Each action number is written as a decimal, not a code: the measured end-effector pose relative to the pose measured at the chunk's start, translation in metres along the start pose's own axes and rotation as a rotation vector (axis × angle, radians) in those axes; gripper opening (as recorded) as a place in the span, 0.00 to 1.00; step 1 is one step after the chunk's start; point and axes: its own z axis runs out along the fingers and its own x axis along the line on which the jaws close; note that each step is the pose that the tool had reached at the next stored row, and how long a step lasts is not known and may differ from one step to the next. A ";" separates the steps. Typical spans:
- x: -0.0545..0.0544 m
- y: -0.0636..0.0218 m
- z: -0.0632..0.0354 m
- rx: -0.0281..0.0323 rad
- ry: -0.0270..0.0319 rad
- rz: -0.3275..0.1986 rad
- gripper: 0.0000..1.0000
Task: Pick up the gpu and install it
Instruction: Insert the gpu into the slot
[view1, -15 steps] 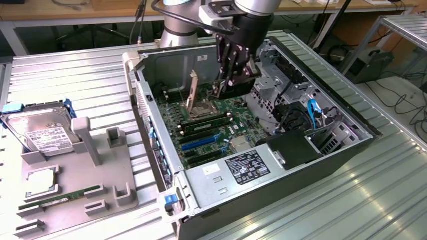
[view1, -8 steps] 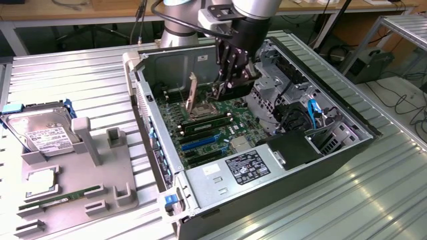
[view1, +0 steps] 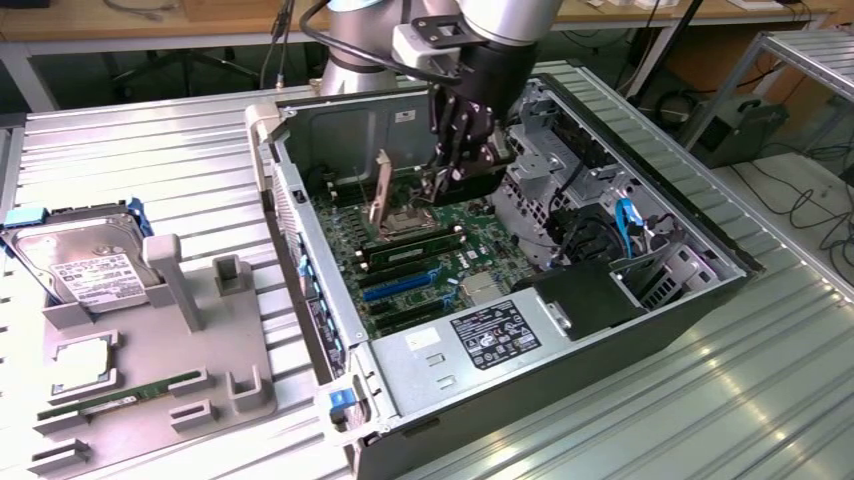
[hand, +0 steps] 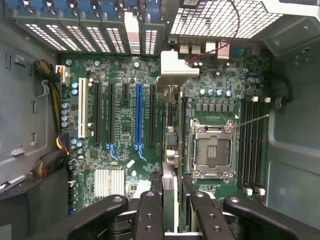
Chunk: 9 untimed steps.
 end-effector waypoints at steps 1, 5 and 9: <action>0.001 0.0004 0.0004 0.0000 -0.0005 0.000 0.26; 0.004 0.0017 0.0015 0.0001 -0.0019 0.000 0.26; 0.008 0.0031 0.0031 0.0001 -0.0033 0.000 0.26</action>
